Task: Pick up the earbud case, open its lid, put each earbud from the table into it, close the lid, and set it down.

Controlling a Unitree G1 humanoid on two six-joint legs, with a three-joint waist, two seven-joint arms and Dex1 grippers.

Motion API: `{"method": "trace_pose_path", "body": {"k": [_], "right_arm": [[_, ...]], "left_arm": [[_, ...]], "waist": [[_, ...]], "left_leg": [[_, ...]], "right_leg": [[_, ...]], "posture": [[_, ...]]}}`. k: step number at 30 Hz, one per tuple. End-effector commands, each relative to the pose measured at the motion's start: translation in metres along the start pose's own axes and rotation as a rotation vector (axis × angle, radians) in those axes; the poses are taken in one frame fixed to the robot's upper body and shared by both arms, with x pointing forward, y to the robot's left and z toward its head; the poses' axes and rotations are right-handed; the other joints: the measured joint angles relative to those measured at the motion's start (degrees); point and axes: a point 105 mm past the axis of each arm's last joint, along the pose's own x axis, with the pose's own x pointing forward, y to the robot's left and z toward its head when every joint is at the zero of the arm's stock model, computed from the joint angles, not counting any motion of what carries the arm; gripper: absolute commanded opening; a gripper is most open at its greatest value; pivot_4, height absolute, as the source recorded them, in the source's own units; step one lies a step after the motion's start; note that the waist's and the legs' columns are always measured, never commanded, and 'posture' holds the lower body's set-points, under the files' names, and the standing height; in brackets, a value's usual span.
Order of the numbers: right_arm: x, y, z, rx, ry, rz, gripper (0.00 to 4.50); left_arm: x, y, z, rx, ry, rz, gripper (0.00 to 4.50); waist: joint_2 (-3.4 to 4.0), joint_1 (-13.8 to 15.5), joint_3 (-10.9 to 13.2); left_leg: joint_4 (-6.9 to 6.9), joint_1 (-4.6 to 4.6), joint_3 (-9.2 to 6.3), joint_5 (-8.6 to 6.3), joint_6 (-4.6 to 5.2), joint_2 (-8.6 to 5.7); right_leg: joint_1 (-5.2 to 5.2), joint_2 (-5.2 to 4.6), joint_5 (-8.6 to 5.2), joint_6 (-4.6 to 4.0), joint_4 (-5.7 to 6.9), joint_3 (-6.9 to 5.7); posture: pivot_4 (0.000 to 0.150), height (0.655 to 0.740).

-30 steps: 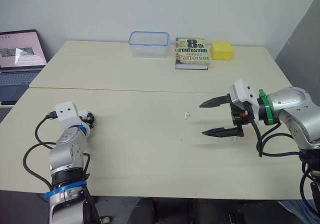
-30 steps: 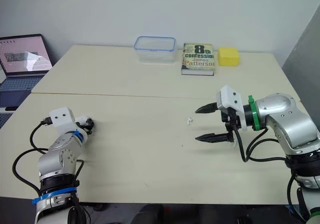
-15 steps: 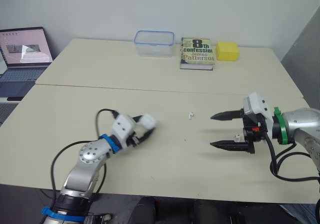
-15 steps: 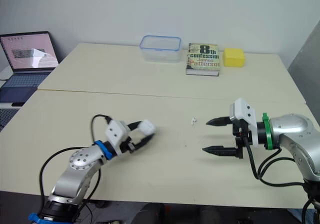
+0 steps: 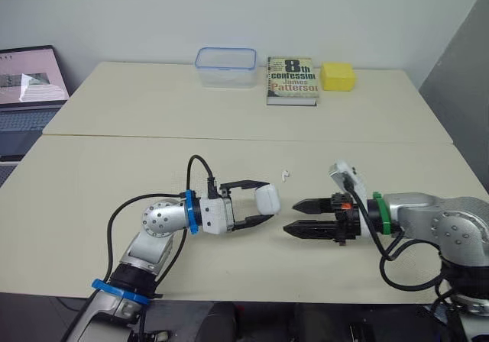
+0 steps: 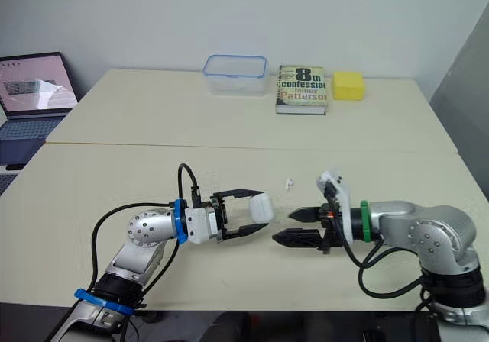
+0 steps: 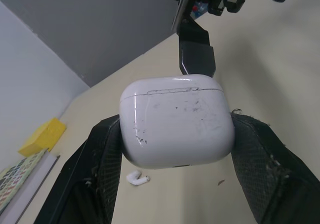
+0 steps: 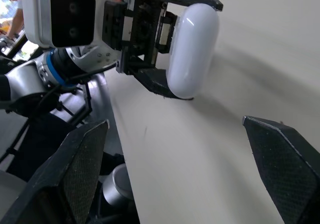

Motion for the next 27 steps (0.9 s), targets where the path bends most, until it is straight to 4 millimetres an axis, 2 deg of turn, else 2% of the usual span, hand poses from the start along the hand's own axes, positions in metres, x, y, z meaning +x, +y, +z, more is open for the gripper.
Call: {"method": "trace_pose_path", "body": {"k": [1, 16, 27], "right_arm": [[0.005, 0.001, 0.011, -0.005, -0.037, -0.003, 4.50], [0.025, 0.000, 0.013, 0.047, -0.054, 0.035, 4.50], [0.028, -0.001, 0.010, 0.059, -0.034, 0.035, 0.79]], "left_arm": [[0.004, -0.001, 0.012, 0.024, -0.064, 0.006, 2.79], [0.006, -0.003, 0.015, 0.021, -0.073, 0.025, 2.79], [0.006, -0.001, 0.015, 0.023, -0.075, 0.037, 2.79]], "waist": [[0.00, 0.0, 0.0], [0.01, -0.2, 0.0], [0.01, -0.3, 0.0]], "left_leg": [[0.00, 0.00, 0.00, 0.00, 0.00, 0.00], [-0.01, 0.02, -0.02, 0.00, 0.00, 0.01], [-0.01, 0.02, -0.03, 0.00, 0.00, 0.01]], "right_leg": [[-0.01, 0.01, 0.00, 0.00, 0.02, 0.01], [-0.11, 0.17, 0.00, 0.00, 0.14, 0.05], [-0.15, 0.19, 0.00, 0.00, 0.16, 0.07]], "posture": [[0.150, 0.7387], [0.150, 0.7387], [0.150, 0.7387]]}}
